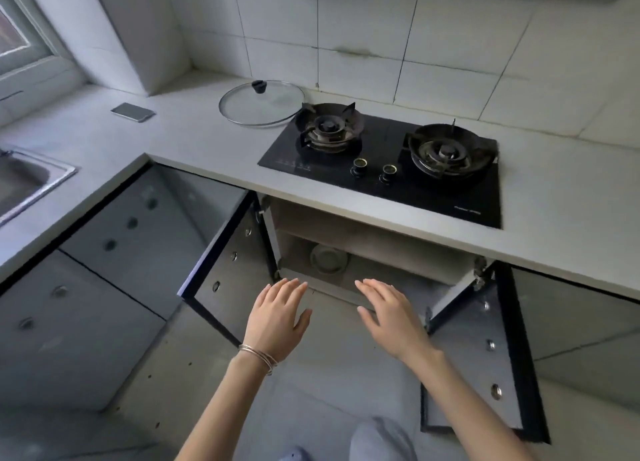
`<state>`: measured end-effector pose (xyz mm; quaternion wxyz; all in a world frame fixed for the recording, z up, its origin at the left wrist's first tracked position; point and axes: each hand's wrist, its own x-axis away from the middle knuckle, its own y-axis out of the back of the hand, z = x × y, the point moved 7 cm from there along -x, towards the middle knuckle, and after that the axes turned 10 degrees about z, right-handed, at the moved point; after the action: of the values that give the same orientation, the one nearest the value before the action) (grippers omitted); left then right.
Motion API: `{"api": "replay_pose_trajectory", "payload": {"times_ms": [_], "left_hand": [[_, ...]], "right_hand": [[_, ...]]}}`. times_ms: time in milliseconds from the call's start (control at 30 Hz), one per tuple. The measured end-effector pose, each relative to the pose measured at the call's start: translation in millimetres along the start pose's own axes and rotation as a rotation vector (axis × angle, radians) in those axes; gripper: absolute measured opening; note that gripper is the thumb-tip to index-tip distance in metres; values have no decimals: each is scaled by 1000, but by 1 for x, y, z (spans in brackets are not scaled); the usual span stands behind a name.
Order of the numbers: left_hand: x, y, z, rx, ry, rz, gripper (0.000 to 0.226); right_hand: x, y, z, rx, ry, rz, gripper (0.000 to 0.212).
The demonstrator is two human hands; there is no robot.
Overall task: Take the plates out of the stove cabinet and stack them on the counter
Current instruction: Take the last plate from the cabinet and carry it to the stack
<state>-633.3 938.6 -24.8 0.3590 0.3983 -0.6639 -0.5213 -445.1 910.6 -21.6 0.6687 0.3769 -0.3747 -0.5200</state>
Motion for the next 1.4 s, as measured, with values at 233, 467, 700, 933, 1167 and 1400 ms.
{"api": "replay_pose_trajectory", "payload": {"times_ms": [233,467,700,933,1167,1400], "left_hand": [[-47,-15,37,38,-76,27,47],[-110,-51,82,31,-18,89,47],[-176,-87,105,75,-23,104,47],[-239,-193,152,72,-95,106,44],[-313,-397,217,10,-154,91,43],[-367,-577,254,-1,-202,45,49]], "right_hand": [[-49,-17,-9,-7,-74,33,54],[-134,-40,-37,2,-35,128,44],[-204,-72,-71,10,-37,235,44],[-273,-165,-118,-33,-75,239,44],[-349,-349,-213,-40,-74,176,45],[-423,-519,-335,-6,-84,136,47]]}}
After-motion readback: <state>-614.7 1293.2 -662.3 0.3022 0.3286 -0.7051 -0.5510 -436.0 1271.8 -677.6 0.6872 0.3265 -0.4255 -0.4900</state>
